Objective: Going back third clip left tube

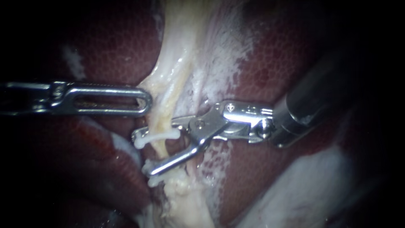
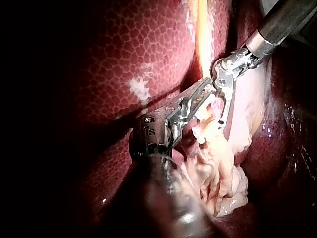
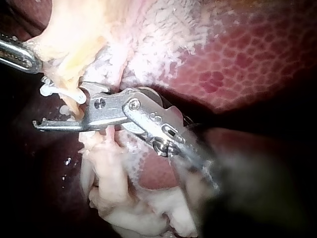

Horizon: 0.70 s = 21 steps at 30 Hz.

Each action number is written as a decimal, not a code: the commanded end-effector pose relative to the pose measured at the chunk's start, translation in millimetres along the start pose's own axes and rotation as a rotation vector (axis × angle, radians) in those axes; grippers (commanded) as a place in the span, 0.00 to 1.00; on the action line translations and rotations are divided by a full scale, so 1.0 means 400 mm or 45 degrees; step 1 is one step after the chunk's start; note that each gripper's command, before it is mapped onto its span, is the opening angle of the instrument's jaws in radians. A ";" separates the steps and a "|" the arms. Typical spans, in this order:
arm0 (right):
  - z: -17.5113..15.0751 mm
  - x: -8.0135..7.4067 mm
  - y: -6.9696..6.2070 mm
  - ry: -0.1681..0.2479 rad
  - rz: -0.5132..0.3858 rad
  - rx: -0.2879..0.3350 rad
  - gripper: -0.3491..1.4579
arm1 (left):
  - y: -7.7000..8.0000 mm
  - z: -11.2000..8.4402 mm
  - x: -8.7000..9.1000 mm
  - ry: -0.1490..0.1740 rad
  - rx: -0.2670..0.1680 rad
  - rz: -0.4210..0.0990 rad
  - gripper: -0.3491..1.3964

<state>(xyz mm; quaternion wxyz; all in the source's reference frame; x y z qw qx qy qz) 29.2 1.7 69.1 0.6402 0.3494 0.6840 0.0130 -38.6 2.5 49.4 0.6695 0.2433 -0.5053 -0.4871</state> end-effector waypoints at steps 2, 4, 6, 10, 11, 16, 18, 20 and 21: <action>0.0000 -0.0001 0.0005 -0.007 -0.013 0.000 0.49 | 0.0000 0.0000 0.0000 0.000 0.000 0.000 0.00; 0.0004 0.0000 0.0008 -0.006 -0.014 -0.002 0.49 | 0.0000 0.0000 0.0000 0.000 0.000 0.000 0.00; 0.0010 0.0001 0.0010 -0.004 -0.015 -0.014 0.49 | 0.0000 0.0000 0.0000 0.000 0.000 0.000 0.00; 0.0023 0.0007 0.0005 0.001 -0.011 -0.046 0.49 | 0.0000 0.0001 0.0000 0.000 0.000 0.000 0.00; 0.0025 0.0009 0.0003 0.011 0.010 -0.054 0.49 | 0.0000 0.0001 0.0000 0.000 0.000 0.000 0.00; 0.0026 0.0020 -0.0001 0.049 0.103 -0.096 0.49 | 0.0000 -0.0001 0.0000 0.000 0.000 0.000 0.00; 0.0022 0.0021 -0.0001 0.055 0.156 -0.115 0.49 | 0.0000 -0.0001 0.0000 0.000 0.000 0.000 0.00; 0.0018 0.0022 0.0000 0.060 0.187 -0.135 0.49 | 0.0000 -0.0001 0.0000 0.000 0.000 0.000 0.00; 0.0016 0.0022 0.0001 0.063 0.211 -0.141 0.49 | 0.0000 -0.0001 0.0000 0.000 0.000 0.000 0.00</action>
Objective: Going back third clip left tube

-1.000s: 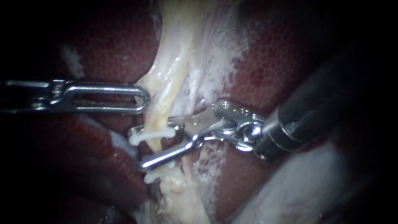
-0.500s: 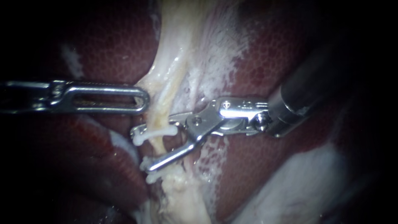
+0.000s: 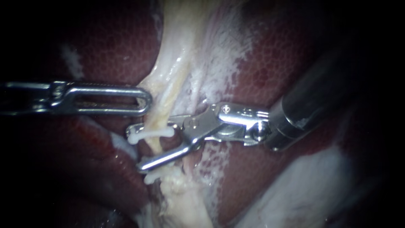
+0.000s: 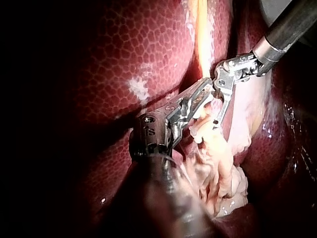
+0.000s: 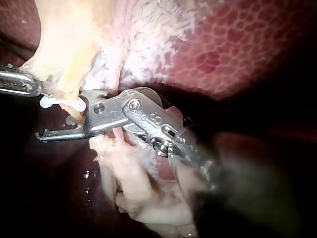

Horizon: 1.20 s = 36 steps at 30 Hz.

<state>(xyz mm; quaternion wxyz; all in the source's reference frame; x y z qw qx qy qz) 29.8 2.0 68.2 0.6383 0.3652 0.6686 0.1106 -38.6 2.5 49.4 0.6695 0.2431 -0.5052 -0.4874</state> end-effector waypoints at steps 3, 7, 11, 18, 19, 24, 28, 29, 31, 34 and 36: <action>-0.0002 -0.0001 -0.0001 -0.005 0.049 -0.019 0.49 | -0.0001 -0.0001 -0.0001 0.000 0.001 0.000 0.00; -0.0010 -0.0003 -0.0001 -0.003 0.116 -0.051 0.49 | -0.0001 -0.0002 -0.0001 0.000 0.001 0.000 0.00; -0.0024 -0.0005 -0.0010 0.008 0.170 -0.090 0.49 | 0.0000 -0.0004 -0.0001 0.001 0.002 0.000 0.00; -0.0049 -0.0008 -0.0024 -0.022 0.276 -0.143 0.49 | 0.0000 -0.0004 -0.0001 0.001 0.002 0.000 0.00; -0.0050 -0.0009 -0.0026 -0.038 0.293 -0.149 0.48 | 0.0000 -0.0004 -0.0001 0.001 0.002 0.000 0.00; -0.0050 -0.0014 -0.0033 -0.054 0.352 -0.149 0.48 | 0.0002 -0.0003 -0.0001 0.001 0.003 0.000 0.00; -0.0054 -0.0012 -0.0042 -0.049 0.389 -0.149 0.48 | 0.0002 -0.0004 -0.0001 0.001 0.003 0.000 0.00; -0.0054 -0.0012 -0.0043 -0.049 0.389 -0.149 0.48 | 0.0003 -0.0004 -0.0001 0.001 0.003 0.000 0.00; -0.0056 -0.0012 -0.0045 -0.047 0.404 -0.149 0.48 | 0.0003 -0.0004 -0.0001 0.001 0.003 0.000 0.00; -0.0057 -0.0012 -0.0045 -0.047 0.404 -0.149 0.48 | 0.0002 -0.0003 -0.0001 0.001 0.003 0.000 0.00; -0.0057 -0.0012 -0.0046 -0.047 0.404 -0.149 0.48 | 0.0002 -0.0003 -0.0001 0.001 0.003 0.000 0.00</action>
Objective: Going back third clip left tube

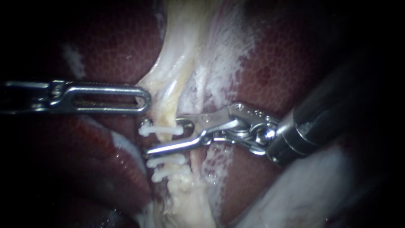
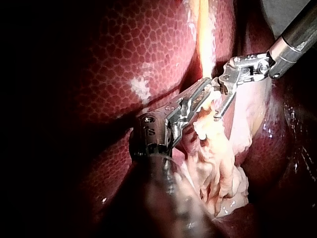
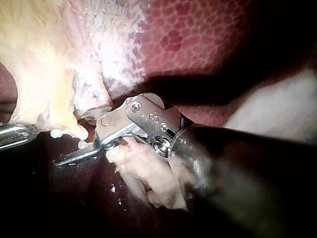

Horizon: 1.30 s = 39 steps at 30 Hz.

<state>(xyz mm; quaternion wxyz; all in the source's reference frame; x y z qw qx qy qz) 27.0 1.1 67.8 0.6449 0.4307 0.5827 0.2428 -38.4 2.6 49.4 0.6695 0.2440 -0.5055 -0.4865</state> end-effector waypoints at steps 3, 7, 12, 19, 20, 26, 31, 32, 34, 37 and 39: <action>-0.0003 -0.0001 -0.0001 0.000 0.006 0.001 0.48 | 0.0000 0.0000 0.0001 0.000 0.000 0.000 0.00; -0.0007 -0.0001 0.0001 -0.001 0.013 0.004 0.48 | -0.0001 -0.0001 -0.0001 0.000 0.000 -0.001 0.00; 0.0005 0.0003 0.0017 0.004 0.014 -0.007 0.48 | -0.0002 0.0001 -0.0001 0.000 -0.001 -0.001 0.00; 0.0048 0.0006 0.0024 0.003 0.012 -0.004 0.49 | -0.0003 0.0001 -0.0001 0.000 -0.001 -0.001 0.00; 0.0045 0.0006 0.0023 0.003 0.012 -0.003 0.49 | -0.0003 0.0000 -0.0001 0.000 -0.001 -0.001 0.00; 0.0017 0.0002 0.0023 0.000 0.013 0.002 0.49 | -0.0003 0.0000 -0.0001 0.000 -0.001 -0.001 0.00; -0.0014 0.0006 0.0022 -0.001 0.016 0.007 0.49 | -0.0003 -0.0001 -0.0001 0.000 -0.001 -0.001 0.00; -0.0022 0.0008 0.0021 -0.002 0.009 0.008 0.49 | -0.0003 -0.0001 -0.0001 0.000 -0.001 -0.001 0.00; -0.0044 0.0012 0.0019 -0.003 0.004 0.011 0.49 | -0.0002 -0.0002 -0.0001 0.000 0.000 -0.001 0.00; -0.0077 0.0018 0.0016 -0.006 -0.006 0.018 0.49 | -0.0002 -0.0003 -0.0001 0.000 0.000 -0.001 0.00; -0.0097 0.0023 0.0014 -0.006 -0.019 0.017 0.49 | -0.0003 -0.0003 -0.0001 0.000 0.000 -0.001 0.00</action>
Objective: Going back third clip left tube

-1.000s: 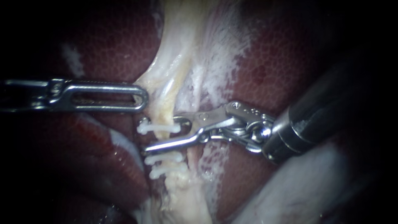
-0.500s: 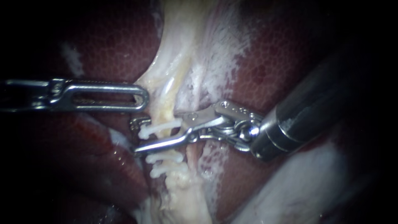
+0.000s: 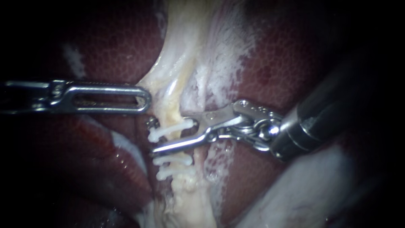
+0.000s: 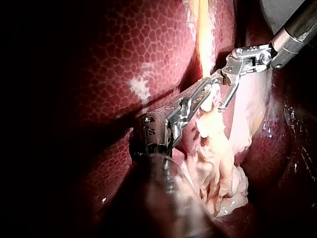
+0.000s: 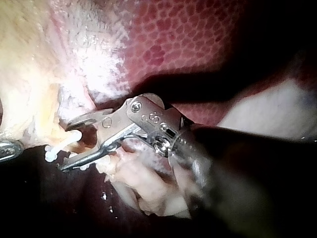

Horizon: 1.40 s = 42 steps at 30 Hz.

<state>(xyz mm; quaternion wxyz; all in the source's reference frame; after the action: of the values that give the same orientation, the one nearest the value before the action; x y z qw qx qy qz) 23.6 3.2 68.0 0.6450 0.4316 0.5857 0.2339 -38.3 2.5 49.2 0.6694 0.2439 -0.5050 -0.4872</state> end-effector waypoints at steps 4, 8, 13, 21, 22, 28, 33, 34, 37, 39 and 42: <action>-0.0032 0.0009 -0.0010 0.003 -0.012 -0.008 0.49 | 0.0000 0.0001 0.0000 0.000 0.001 0.000 0.00; -0.0056 0.0012 -0.0020 0.003 -0.025 -0.012 0.50 | 0.0001 0.0001 0.0000 0.000 0.002 0.001 0.00; -0.0090 0.0003 -0.0035 0.002 -0.056 -0.020 0.51 | 0.0002 0.0001 0.0000 0.000 0.002 0.001 0.00; -0.0174 0.0007 -0.0062 0.006 -0.159 -0.071 0.52 | 0.0004 0.0001 0.0000 0.000 0.002 0.001 0.00; -0.0185 0.0010 -0.0067 0.004 -0.179 -0.075 0.52 | 0.0004 0.0001 0.0000 0.000 0.002 0.001 0.00; -0.0254 0.0031 -0.0108 -0.005 -0.302 -0.103 0.52 | 0.0006 0.0002 0.0000 0.001 0.003 0.001 0.00; -0.0292 0.0034 -0.0141 -0.022 -0.418 -0.095 0.52 | 0.0010 0.0003 0.0001 0.001 0.003 0.001 0.00; -0.0296 0.0033 -0.0145 -0.025 -0.440 -0.094 0.52 | 0.0010 0.0003 0.0001 0.001 0.003 0.001 0.00; -0.0306 0.0030 -0.0157 -0.032 -0.493 -0.091 0.52 | 0.0011 0.0004 0.0001 0.001 0.003 0.001 0.00; -0.0313 0.0029 -0.0161 -0.045 -0.535 -0.091 0.52 | 0.0011 0.0003 0.0001 0.001 0.003 0.001 0.00; -0.0321 0.0033 -0.0166 -0.052 -0.554 -0.095 0.52 | 0.0011 0.0005 0.0001 0.000 0.003 0.001 0.00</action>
<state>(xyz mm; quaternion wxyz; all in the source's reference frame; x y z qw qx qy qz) 10.1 4.4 62.3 0.7081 0.2734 0.6433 0.1001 -38.3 2.7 49.7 0.6695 0.2445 -0.5055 -0.4862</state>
